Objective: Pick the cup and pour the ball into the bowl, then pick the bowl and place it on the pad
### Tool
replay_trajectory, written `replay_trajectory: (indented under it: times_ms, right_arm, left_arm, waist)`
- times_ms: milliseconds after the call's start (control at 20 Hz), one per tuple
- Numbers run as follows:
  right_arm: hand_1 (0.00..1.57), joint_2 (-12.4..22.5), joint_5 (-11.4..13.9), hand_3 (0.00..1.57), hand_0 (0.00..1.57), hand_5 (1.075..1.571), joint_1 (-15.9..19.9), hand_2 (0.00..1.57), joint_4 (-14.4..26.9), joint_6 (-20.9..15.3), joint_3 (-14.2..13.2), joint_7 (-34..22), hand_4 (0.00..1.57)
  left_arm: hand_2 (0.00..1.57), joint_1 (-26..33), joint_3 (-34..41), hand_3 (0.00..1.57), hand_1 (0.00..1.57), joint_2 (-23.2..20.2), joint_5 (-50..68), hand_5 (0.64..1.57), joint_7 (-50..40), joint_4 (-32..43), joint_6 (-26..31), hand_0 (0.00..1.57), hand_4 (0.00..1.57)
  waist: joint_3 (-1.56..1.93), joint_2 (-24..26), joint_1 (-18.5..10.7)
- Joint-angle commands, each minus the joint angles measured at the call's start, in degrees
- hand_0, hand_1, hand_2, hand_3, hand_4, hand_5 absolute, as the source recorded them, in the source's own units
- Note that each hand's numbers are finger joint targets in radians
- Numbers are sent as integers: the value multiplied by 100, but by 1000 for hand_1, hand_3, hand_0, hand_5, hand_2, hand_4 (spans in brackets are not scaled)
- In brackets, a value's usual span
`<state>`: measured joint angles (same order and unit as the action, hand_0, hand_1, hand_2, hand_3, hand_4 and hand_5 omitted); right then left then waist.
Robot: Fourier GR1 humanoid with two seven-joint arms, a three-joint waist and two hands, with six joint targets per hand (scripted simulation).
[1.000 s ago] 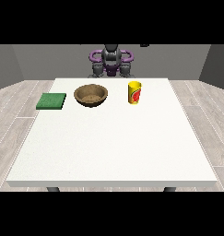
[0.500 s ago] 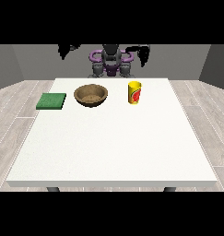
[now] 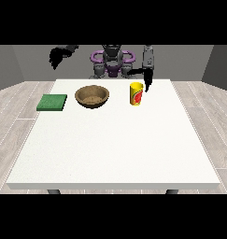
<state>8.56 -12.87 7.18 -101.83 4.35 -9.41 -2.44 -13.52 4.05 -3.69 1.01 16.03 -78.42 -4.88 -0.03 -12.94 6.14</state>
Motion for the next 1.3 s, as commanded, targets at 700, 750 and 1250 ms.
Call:
replay_trajectory:
  times_ms: [700, 750, 1250]
  right_arm:
    - [0, 504, -547, 0, 0, 1566, 290, 0, 710, 649, -540, 121, 681]
    - [0, 406, -382, 0, 0, 1566, 79, 0, 1046, 624, -567, 410, 674]
    - [0, 1026, -1114, 149, 0, 1565, 313, 0, 786, 1070, -1045, -103, 631]
  left_arm:
    - [0, -1337, 864, 0, 0, -258, 193, 1535, 2078, 3647, 203, 0, 645]
    - [0, -1264, 742, 0, 0, -142, 158, 1555, 2021, 3680, 194, 0, 887]
    - [1571, -1610, 711, 1571, 1286, -233, -580, 1447, 2306, 4300, -1297, 1286, 1391]
  waist:
    - [-1, -65, 273]
    - [1, 159, 149]
    - [2, 8, 615]
